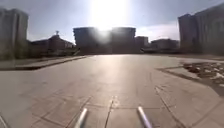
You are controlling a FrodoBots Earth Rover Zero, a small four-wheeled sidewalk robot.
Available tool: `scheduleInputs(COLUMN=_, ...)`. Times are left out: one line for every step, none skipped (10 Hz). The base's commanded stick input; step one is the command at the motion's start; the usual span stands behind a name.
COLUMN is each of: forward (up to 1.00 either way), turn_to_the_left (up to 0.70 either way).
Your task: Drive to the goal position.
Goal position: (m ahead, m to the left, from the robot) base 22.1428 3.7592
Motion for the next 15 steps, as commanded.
scheduleInputs(forward=1.00, turn_to_the_left=-0.02)
scheduleInputs(forward=1.00, turn_to_the_left=-0.02)
scheduleInputs(forward=1.00, turn_to_the_left=-0.02)
scheduleInputs(forward=1.00, turn_to_the_left=-0.02)
scheduleInputs(forward=1.00, turn_to_the_left=-0.02)
scheduleInputs(forward=1.00, turn_to_the_left=-0.02)
scheduleInputs(forward=1.00, turn_to_the_left=-0.02)
scheduleInputs(forward=1.00, turn_to_the_left=-0.02)
scheduleInputs(forward=1.00, turn_to_the_left=-0.02)
scheduleInputs(forward=1.00, turn_to_the_left=-0.02)
scheduleInputs(forward=1.00, turn_to_the_left=-0.02)
scheduleInputs(forward=1.00, turn_to_the_left=-0.02)
scheduleInputs(forward=1.00, turn_to_the_left=-0.02)
scheduleInputs(forward=1.00, turn_to_the_left=-0.02)
scheduleInputs(forward=1.00, turn_to_the_left=-0.02)
